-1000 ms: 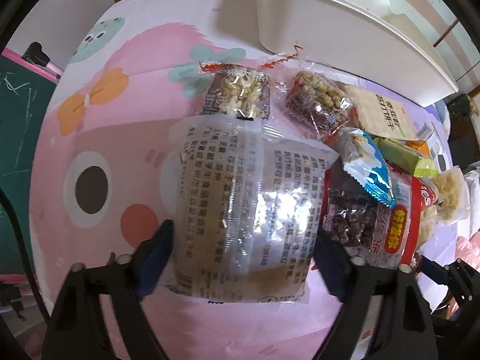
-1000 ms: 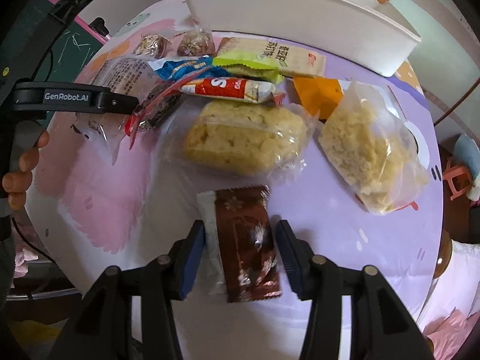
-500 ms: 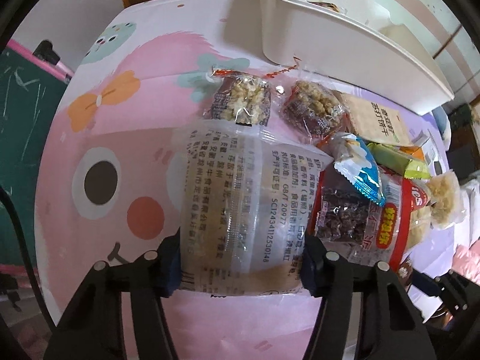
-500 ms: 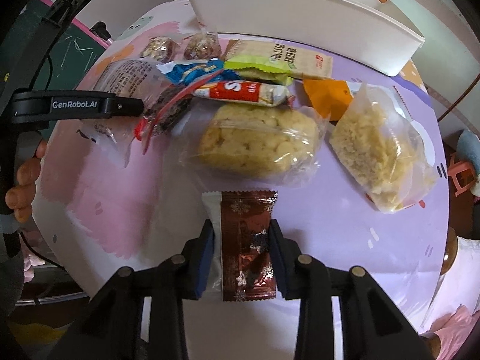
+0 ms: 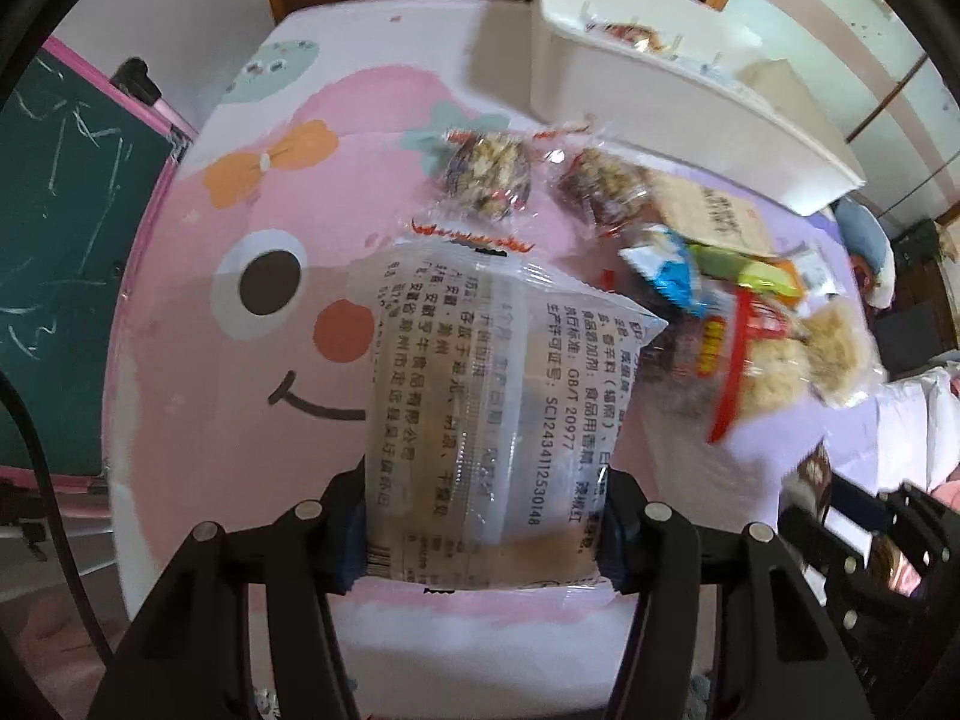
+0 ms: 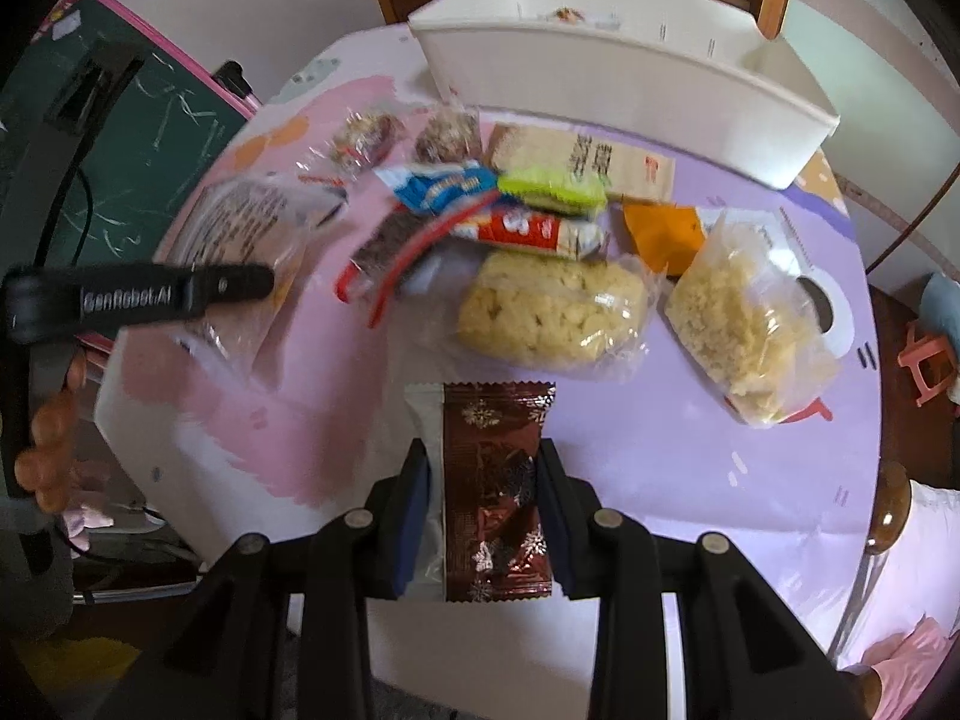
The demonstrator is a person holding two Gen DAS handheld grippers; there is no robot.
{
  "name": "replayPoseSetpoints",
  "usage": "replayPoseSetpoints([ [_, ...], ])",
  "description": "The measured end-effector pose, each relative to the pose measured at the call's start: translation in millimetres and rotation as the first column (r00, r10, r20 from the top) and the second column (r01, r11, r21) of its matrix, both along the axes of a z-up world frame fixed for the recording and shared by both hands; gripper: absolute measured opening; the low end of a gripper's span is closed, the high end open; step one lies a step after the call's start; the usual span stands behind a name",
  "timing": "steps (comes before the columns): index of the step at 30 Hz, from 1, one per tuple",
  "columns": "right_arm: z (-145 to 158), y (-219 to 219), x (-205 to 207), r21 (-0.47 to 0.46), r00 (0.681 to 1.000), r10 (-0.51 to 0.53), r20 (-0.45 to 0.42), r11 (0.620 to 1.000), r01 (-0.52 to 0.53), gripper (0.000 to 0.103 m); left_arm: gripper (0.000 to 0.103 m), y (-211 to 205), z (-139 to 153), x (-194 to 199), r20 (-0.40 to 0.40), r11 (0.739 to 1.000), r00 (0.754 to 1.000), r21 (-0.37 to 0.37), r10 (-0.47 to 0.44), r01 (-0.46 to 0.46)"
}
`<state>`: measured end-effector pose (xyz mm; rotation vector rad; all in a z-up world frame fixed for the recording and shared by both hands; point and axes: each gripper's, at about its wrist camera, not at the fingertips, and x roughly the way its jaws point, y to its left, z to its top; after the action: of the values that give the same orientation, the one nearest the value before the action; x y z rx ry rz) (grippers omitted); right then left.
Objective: Organize snacks
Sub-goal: 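Carry both snacks over the white tray and open both tools to release them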
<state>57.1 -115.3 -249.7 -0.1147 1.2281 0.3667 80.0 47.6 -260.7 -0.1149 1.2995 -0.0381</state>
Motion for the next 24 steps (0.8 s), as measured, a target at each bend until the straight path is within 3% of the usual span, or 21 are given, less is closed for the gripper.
replayPoseSetpoints([
  [11, 97.4, -14.8, 1.0, 0.076, 0.986, -0.017, 0.166, 0.997, 0.004, 0.034, 0.056, -25.0, 109.2, -13.7, 0.154, 0.995, 0.983, -0.001, -0.102, 0.104],
  [18, 160.2, -33.5, 27.1, 0.117, 0.967, -0.091, 0.239, 0.991, 0.065, 0.034, 0.057, -44.7, 180.1, 13.8, 0.294, 0.989, 0.946, -0.003, -0.139, 0.146],
  [24, 207.6, -47.1, 70.0, 0.128, 0.940, -0.155, 0.305, 0.984, 0.120, 0.034, 0.057, -59.5, 217.4, 52.6, 0.366, 0.986, 0.918, -0.008, -0.153, 0.168],
])
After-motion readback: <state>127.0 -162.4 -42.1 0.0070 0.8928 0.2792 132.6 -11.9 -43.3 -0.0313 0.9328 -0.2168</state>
